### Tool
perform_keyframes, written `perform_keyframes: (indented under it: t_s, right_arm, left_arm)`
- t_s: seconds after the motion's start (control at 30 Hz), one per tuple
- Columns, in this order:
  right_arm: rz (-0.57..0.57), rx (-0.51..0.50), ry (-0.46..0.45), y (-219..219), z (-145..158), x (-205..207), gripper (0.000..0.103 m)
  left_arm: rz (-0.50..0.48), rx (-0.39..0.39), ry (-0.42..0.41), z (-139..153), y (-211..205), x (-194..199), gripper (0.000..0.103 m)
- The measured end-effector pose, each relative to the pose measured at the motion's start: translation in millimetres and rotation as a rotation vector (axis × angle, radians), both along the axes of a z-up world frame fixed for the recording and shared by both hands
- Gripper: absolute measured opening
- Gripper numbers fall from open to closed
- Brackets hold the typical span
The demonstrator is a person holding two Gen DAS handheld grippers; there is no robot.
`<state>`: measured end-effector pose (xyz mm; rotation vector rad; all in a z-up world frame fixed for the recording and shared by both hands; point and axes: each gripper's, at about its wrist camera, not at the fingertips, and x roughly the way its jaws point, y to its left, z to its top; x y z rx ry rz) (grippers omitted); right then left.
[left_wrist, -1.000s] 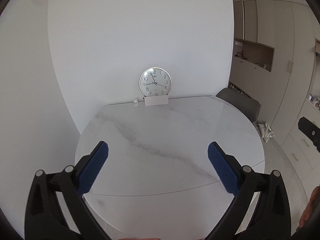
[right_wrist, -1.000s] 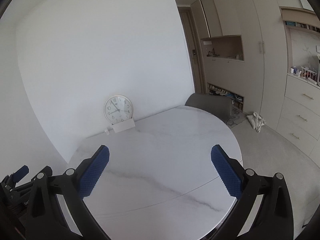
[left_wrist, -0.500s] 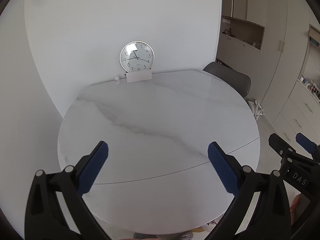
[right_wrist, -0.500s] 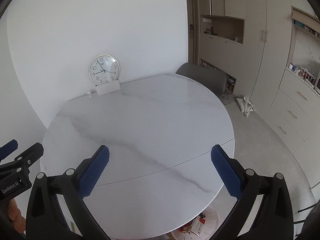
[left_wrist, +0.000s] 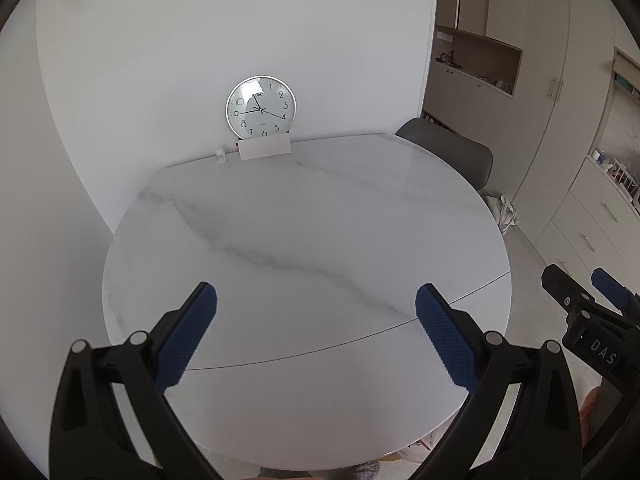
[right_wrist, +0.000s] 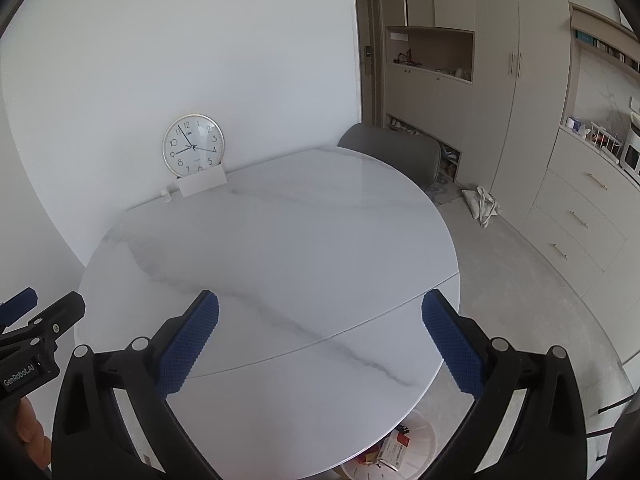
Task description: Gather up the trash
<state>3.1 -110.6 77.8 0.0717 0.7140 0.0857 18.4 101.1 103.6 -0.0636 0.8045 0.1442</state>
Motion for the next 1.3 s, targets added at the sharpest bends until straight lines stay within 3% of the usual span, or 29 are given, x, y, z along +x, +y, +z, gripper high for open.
perform_keyframes:
  t_s: [1.3]
  right_arm:
    - [0.006,0.007,0.023,1.2,-7.4,2.5,0.101]
  left_arm:
    - [-0.04,-0.005,0.051,-9.3,-2.3,0.3,0.095]
